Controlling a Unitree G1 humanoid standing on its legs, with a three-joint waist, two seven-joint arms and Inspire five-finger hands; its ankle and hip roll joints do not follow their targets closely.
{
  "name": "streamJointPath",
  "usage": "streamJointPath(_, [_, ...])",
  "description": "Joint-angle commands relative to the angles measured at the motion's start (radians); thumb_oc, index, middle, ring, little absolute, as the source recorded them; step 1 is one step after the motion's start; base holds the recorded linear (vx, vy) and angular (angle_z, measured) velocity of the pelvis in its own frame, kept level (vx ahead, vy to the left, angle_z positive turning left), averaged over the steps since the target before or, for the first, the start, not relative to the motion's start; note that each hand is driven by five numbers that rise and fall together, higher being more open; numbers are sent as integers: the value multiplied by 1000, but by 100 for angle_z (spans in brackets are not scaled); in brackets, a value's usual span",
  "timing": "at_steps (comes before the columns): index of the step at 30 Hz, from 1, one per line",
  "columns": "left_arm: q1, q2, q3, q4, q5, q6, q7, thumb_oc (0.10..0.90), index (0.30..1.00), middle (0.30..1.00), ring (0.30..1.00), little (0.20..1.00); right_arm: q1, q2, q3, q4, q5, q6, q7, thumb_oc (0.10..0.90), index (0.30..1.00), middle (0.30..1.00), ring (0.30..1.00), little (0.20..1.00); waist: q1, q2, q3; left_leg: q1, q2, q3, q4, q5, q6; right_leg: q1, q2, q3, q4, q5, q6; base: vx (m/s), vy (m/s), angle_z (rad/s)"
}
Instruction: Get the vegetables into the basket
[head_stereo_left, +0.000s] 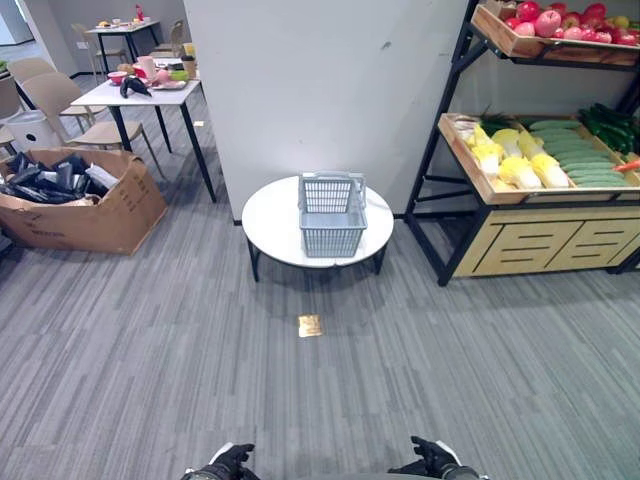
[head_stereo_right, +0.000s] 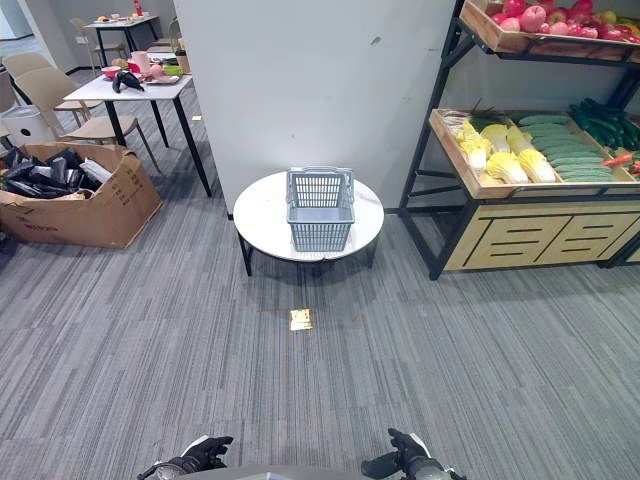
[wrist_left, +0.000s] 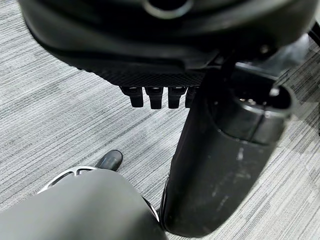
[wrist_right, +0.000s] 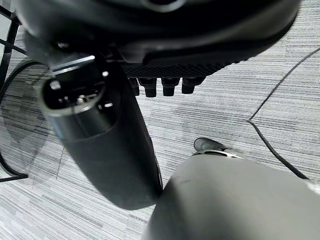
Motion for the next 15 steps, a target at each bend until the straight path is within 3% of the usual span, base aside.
streamJointPath(1, [-38,-79,-7,38,-17,-23,-15,900,1000,1000,1000,1000,-35,-18,37,107,-2,14,6,900,1000,1000,1000,1000,-22,14,32,-19,41,-34,0,37,-66,25,-61,-16,-1,34,118,0,0,0])
streamJointPath(15, [-39,-80,2,47,-26,-21,-17,900,1000,1000,1000,1000,-33,-18,36,109,2,14,8,900,1000,1000,1000,1000,-21,12,35,-19,34,-33,0,33,-63,26,-64,-16,-1,35,119,0,0,0])
